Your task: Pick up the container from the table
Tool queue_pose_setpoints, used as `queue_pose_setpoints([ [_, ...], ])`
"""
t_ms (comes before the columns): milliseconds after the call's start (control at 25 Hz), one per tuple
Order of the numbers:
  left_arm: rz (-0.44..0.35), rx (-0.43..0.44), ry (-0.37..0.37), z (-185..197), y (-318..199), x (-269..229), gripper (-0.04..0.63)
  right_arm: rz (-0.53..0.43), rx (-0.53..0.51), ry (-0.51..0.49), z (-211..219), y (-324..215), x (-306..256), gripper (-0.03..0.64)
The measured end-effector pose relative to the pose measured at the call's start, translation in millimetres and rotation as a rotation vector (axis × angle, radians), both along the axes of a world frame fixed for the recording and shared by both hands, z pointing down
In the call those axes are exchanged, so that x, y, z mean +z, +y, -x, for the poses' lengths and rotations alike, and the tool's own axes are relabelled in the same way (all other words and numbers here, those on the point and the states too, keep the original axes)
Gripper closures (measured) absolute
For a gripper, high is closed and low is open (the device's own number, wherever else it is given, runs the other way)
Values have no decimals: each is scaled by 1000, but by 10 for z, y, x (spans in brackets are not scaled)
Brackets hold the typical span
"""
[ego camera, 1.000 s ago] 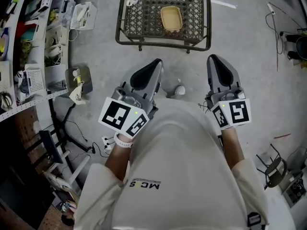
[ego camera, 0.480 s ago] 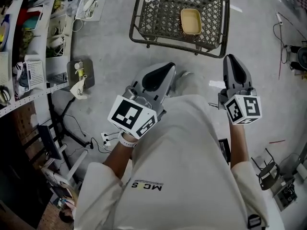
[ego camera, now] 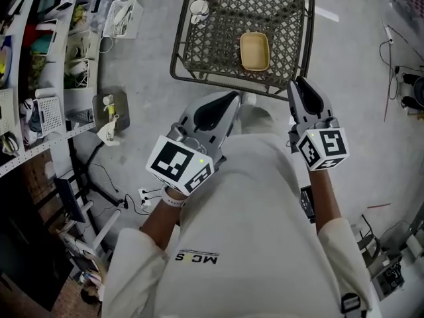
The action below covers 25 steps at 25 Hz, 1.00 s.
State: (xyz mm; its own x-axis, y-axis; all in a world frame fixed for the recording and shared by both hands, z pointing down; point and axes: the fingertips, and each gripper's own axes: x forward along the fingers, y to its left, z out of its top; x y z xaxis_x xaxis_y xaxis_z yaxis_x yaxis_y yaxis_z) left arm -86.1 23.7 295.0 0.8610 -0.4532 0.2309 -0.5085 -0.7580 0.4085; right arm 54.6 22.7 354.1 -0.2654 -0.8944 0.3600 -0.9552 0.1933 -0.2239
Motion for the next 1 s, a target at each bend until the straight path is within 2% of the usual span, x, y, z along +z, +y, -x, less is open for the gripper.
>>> queue_pose_setpoints([
  [200, -3, -54, -24, -355, -427, 18, 577, -28, -54, -29, -300, -389, -54, 526],
  [440, 20, -144, -60, -570, -739, 138, 577, -67, -114, -55, -508, -734, -98, 526],
  [640, 55, -177, -74, -546, -838, 259, 577, -23, -125, -73, -445, -847, 75, 526],
  [1000, 44, -217, -84, -452, -975, 298, 577, 70, -125, -73, -348, -1005, 550, 526],
])
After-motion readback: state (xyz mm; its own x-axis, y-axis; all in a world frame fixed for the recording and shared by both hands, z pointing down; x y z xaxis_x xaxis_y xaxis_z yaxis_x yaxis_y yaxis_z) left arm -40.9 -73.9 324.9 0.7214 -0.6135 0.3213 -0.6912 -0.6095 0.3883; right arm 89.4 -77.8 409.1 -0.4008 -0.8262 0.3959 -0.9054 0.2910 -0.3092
